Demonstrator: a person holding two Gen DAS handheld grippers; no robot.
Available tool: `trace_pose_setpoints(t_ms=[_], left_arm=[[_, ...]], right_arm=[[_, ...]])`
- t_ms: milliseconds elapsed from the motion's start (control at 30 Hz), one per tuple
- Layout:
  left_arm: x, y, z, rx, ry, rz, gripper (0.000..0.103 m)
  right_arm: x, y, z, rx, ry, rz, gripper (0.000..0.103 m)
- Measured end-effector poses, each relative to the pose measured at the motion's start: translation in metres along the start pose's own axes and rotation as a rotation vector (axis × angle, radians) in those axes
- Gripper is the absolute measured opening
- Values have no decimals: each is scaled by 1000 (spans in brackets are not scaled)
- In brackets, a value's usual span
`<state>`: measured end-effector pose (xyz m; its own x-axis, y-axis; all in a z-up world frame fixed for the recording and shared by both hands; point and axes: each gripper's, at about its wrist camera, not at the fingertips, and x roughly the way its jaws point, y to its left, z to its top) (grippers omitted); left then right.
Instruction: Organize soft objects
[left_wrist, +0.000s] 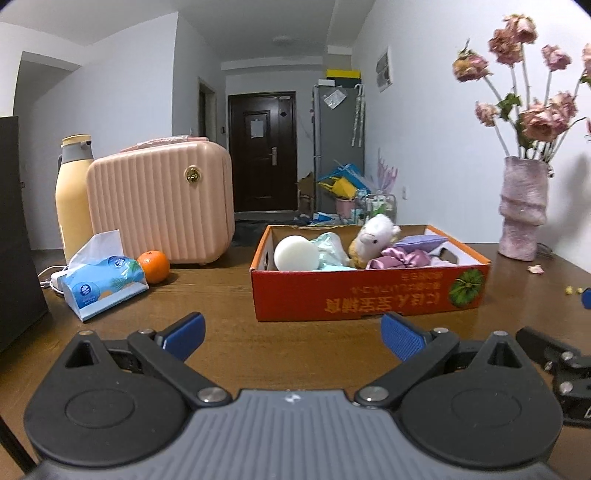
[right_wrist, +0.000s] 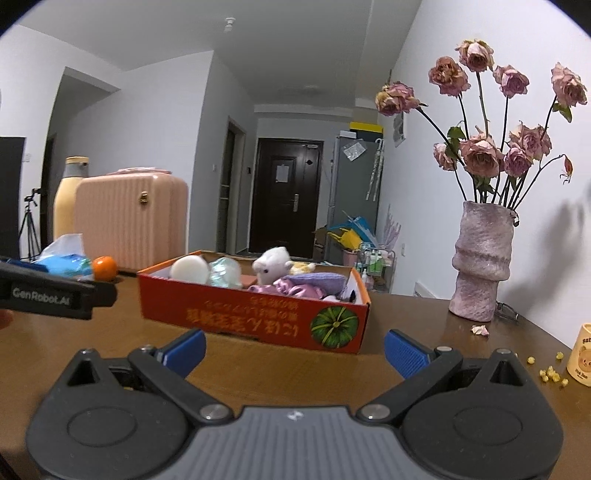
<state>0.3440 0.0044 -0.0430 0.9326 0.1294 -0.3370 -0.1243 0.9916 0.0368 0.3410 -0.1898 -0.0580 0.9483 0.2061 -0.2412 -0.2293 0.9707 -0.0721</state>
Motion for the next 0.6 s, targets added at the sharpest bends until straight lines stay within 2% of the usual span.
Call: trace_pose_setpoints(t_ms=[367, 600], left_arm=[[-69, -1, -20, 19, -33, -64, 103], [-98, -4, -35, 37, -33, -105, 103]], right_arm=[[-61, 12, -13, -10, -24, 1, 103], [-94, 11, -19, 14, -50, 3, 103]])
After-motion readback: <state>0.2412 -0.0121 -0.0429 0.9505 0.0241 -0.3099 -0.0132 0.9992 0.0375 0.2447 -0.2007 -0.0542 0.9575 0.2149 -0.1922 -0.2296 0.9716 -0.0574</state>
